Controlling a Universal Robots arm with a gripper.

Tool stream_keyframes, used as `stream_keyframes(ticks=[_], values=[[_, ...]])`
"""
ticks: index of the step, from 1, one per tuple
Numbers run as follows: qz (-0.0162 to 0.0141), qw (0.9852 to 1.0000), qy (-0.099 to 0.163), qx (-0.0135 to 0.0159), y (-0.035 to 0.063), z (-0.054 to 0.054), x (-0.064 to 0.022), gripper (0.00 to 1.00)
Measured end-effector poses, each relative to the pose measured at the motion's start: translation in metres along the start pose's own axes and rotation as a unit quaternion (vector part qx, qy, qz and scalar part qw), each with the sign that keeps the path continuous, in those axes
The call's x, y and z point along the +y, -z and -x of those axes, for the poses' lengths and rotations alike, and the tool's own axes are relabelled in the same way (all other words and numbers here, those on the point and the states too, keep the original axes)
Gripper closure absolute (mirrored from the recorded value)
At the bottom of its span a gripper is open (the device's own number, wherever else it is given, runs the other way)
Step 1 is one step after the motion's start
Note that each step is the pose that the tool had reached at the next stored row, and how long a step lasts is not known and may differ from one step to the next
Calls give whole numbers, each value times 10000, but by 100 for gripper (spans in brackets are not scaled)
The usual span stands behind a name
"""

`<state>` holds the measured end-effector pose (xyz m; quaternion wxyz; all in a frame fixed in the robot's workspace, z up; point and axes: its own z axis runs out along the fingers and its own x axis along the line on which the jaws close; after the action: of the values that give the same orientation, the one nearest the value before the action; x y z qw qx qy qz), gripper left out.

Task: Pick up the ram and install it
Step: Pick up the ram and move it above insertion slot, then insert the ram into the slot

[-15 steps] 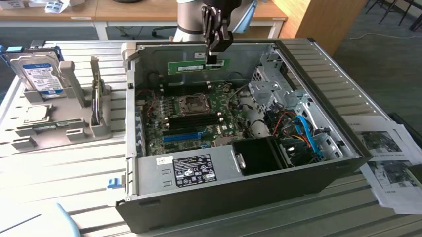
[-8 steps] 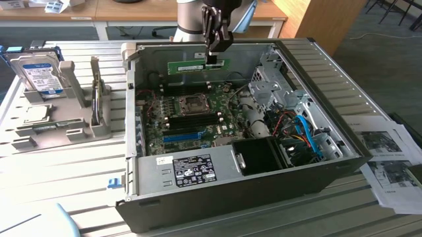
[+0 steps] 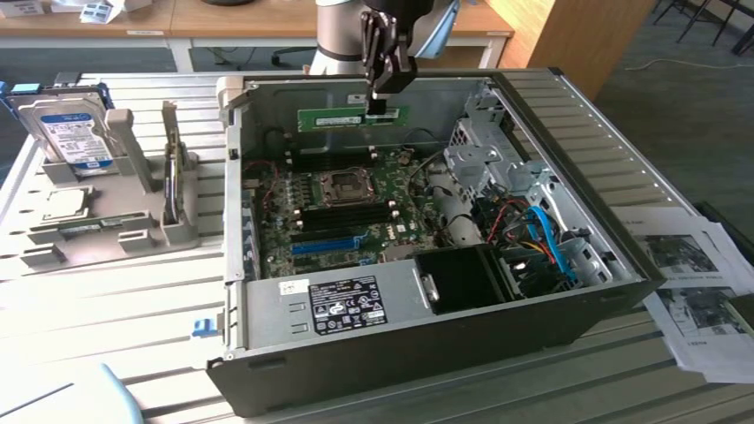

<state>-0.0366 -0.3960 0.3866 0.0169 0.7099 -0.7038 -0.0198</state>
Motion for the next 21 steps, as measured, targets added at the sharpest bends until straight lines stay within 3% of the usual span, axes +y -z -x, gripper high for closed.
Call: stream_keyframes(ticks=[13,21], values=[[0,10000,0,-1,-119,0,-6,89],[0,10000,0,0,-125,0,-7,89]])
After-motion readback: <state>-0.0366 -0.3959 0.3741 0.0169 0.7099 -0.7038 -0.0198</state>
